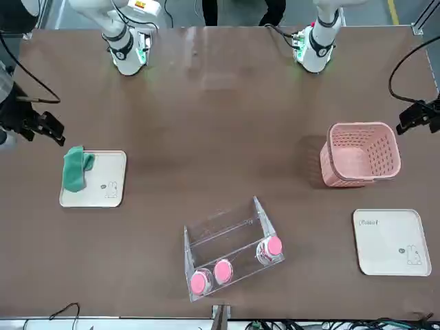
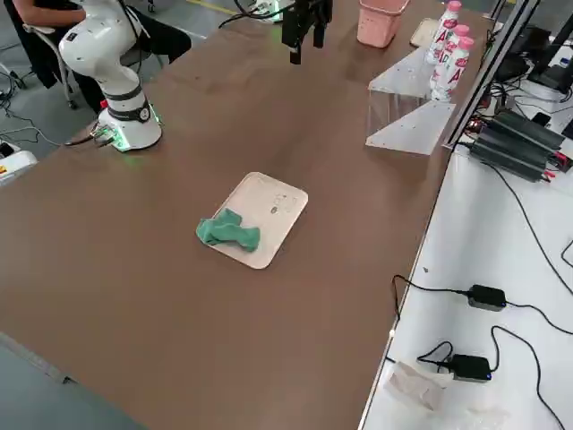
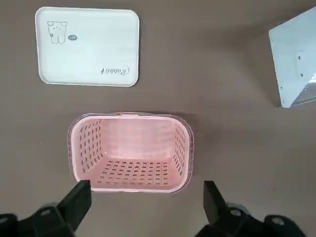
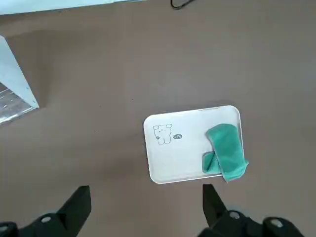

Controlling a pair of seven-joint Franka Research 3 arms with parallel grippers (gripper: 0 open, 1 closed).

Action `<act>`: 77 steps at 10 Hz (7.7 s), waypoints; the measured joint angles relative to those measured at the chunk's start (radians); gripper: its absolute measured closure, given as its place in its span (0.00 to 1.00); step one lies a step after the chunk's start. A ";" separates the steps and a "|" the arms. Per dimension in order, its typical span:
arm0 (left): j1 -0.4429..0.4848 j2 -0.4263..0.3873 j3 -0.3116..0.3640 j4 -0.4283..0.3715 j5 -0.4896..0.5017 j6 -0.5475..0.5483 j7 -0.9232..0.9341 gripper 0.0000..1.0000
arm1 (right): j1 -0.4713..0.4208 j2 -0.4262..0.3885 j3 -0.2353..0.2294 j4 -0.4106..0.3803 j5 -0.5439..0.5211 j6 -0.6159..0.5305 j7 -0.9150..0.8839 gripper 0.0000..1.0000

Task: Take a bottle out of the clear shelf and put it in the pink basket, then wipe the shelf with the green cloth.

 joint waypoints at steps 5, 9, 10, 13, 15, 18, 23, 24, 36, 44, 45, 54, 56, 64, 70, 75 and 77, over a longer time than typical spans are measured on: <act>-0.052 0.113 -0.009 -0.002 -0.008 0.355 -0.002 0.00 | 0.002 0.000 0.006 0.001 0.001 0.000 -0.001 0.00; -0.086 0.163 -0.035 -0.001 -0.127 0.574 -0.009 0.00 | 0.005 0.002 0.009 0.001 0.001 -0.017 -0.058 0.00; -0.107 0.167 -0.038 -0.002 -0.144 0.620 -0.010 0.00 | 0.005 0.002 0.009 0.001 0.001 -0.022 -0.083 0.00; -0.187 0.192 -0.050 -0.002 -0.151 0.781 -0.020 0.00 | 0.004 0.002 0.007 0.000 0.001 -0.024 -0.107 0.00; -0.261 0.252 -0.053 -0.005 -0.151 0.905 -0.026 0.00 | 0.003 0.002 0.007 0.001 0.001 -0.024 -0.110 0.00; -0.343 0.353 -0.054 -0.005 -0.151 1.087 -0.027 0.00 | 0.003 0.002 0.007 0.001 0.002 -0.024 -0.111 0.00; -0.406 0.430 -0.050 -0.004 -0.137 1.295 -0.026 0.08 | 0.001 0.002 0.007 0.001 0.002 -0.024 -0.112 0.00; -0.406 0.431 -0.050 -0.004 -0.124 1.318 -0.026 0.11 | 0.000 0.002 0.007 0.001 0.002 -0.024 -0.112 0.00; -0.406 0.454 -0.045 -0.061 -0.027 1.440 -0.026 0.16 | -0.002 0.003 0.007 0.001 0.002 -0.020 -0.113 0.00; -0.406 0.447 -0.045 -0.064 -0.026 1.442 -0.027 0.42 | -0.002 0.003 0.007 0.001 0.002 -0.019 -0.114 0.00; -0.406 0.447 -0.045 -0.066 -0.026 1.442 -0.027 0.42 | -0.002 0.003 0.007 0.001 0.002 -0.019 -0.114 0.00; -0.399 0.442 -0.042 -0.071 -0.025 1.439 -0.040 0.56 | -0.003 0.004 0.007 0.001 0.002 -0.019 -0.114 0.00; -0.396 0.417 -0.040 -0.062 -0.025 1.380 -0.041 0.56 | -0.004 0.004 0.006 0.001 0.002 -0.019 -0.114 0.00; -0.322 0.119 -0.036 -0.032 -0.024 0.867 -0.027 0.56 | -0.008 0.007 0.005 -0.001 0.002 -0.016 -0.114 0.00; -0.172 -0.142 -0.034 -0.294 -0.022 0.579 0.204 0.56 | -0.073 0.012 0.001 -0.025 0.081 -0.016 -0.220 0.05; -0.045 -0.350 -0.032 -0.617 -0.022 0.508 0.292 0.56 | -0.325 0.092 -0.005 -0.097 0.313 0.005 -0.820 0.04; 0.016 -0.356 -0.031 -0.694 -0.022 0.591 0.341 0.56 | -0.417 0.192 -0.006 -0.118 0.381 0.067 -1.095 0.04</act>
